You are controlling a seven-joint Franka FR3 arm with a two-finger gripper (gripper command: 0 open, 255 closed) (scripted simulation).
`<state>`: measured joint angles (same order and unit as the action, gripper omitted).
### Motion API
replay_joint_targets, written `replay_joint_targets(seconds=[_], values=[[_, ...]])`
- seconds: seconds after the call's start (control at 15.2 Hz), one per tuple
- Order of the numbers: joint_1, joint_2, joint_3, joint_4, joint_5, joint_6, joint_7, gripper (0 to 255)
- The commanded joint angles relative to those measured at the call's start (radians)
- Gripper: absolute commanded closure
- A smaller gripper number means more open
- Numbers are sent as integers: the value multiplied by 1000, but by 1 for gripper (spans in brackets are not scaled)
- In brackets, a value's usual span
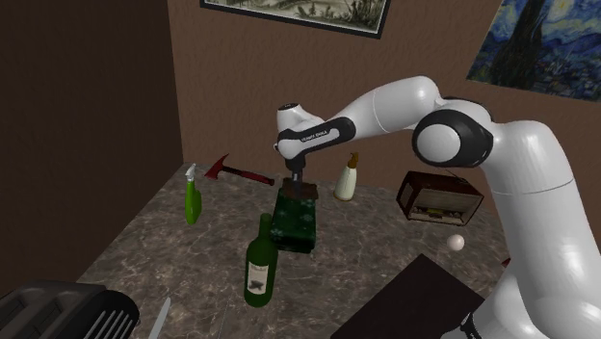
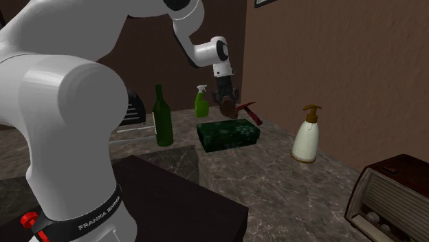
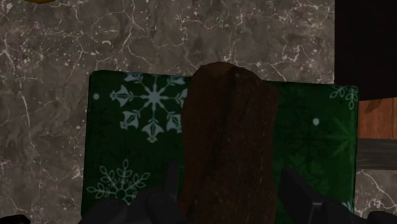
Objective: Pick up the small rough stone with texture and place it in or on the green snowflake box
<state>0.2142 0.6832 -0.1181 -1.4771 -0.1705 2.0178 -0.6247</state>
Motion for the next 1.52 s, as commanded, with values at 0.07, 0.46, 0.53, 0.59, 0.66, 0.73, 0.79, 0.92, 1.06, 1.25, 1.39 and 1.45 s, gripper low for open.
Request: replay_joint_targets(seconds=[0.07, 0.46, 0.53, 0.59, 0.66, 0.73, 0.79, 0.92, 1.06, 1.25, 1.39, 1.45], values=[[-1, 21, 0, -6, 0, 28, 5, 255], [-3, 69, 1, -11, -1, 79, 15, 255], [-3, 77, 1, -10, -1, 87, 17, 255], [-4, 86, 2, -10, -1, 95, 18, 255], [-4, 95, 2, -9, -1, 103, 20, 255], [-4, 95, 2, -10, -1, 103, 20, 255], [-4, 95, 2, -9, -1, 103, 20, 255], [-4, 95, 2, -9, -1, 103, 20, 255], [-4, 95, 2, -9, -1, 103, 20, 255], [-4, 95, 2, -9, -1, 103, 19, 0], [-5, 95, 2, -8, -1, 103, 19, 0], [-5, 96, 2, -8, -1, 103, 19, 0]])
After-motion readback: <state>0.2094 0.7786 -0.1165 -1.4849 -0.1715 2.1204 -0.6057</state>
